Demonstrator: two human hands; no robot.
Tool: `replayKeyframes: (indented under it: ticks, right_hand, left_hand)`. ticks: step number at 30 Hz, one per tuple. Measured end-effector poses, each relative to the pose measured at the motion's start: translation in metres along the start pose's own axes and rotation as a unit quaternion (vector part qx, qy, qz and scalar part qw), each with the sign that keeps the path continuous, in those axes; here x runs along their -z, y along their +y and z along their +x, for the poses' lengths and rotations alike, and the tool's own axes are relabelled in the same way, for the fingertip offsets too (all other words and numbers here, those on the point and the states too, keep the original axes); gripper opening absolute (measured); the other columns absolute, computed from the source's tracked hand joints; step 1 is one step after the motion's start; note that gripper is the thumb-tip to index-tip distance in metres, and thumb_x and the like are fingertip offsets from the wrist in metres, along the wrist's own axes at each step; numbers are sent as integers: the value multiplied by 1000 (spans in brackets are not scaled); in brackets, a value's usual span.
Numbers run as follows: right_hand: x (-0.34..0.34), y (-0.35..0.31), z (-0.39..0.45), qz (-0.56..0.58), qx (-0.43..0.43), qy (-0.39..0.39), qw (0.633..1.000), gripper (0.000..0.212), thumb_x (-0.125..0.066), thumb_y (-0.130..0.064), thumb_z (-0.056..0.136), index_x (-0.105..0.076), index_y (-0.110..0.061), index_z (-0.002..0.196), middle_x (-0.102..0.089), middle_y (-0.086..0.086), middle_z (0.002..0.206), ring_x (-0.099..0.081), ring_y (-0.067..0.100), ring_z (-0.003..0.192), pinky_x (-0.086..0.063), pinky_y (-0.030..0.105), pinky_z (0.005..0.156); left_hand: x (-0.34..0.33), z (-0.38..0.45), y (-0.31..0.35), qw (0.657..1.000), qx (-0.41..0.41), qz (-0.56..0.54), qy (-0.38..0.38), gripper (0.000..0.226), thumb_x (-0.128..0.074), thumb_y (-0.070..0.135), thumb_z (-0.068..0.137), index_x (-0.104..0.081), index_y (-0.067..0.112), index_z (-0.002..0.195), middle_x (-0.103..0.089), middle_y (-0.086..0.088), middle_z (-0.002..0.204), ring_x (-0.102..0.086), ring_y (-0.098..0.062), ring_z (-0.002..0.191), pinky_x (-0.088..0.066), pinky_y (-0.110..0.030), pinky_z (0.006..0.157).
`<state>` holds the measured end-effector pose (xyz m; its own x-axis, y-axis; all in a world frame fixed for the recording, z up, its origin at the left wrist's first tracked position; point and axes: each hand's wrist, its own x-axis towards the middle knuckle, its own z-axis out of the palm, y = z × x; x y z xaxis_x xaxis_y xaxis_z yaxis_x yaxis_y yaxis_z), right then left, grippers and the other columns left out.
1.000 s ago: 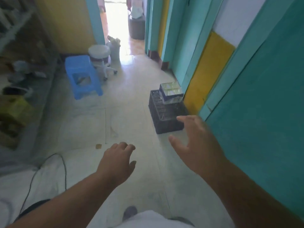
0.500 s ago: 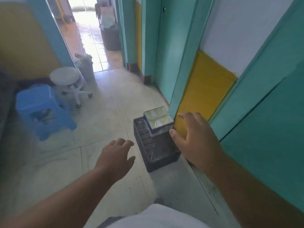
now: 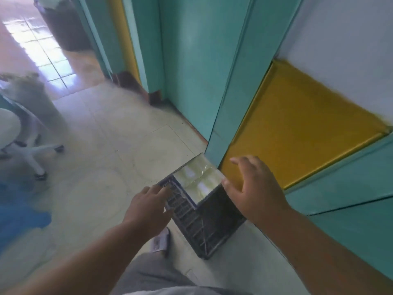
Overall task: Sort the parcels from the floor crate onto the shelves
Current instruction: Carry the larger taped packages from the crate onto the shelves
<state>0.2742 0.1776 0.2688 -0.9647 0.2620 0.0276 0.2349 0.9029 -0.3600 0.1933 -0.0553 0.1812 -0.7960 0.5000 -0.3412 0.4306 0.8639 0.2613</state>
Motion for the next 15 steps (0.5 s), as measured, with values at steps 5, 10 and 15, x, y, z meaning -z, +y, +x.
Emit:
replayKeyframes:
  ticks: [5, 10, 15]
  right_hand:
    - [-62, 22, 65, -10, -106, -14, 994, 49, -65, -40, 90, -58, -13, 130, -60, 8, 124, -57, 25, 108, -49, 36, 85]
    - [-141, 54, 102, -25, -151, -61, 986, 50, -61, -41, 93, -54, -15, 135, -56, 7, 132, -51, 24, 116, -46, 36, 91]
    - [-232, 93, 132, -21, -189, -87, 978, 51, -62, -42, 92, -51, -17, 136, -53, 7, 133, -48, 24, 118, -45, 38, 93]
  left_hand:
    - [-31, 109, -51, 996, -10, 10, -89, 55, -54, 45, 94, -41, 31, 146, -48, 3, 147, -47, -25, 128, -43, -37, 104]
    - [-95, 197, -75, 991, -24, 2, -132, 50, -57, 45, 92, -50, 27, 138, -58, -3, 135, -54, -28, 121, -50, -38, 93]
    - [-169, 252, -90, 987, 3, -60, -146, 48, -61, 45, 90, -50, 27, 134, -63, -4, 128, -61, -28, 110, -50, -35, 80]
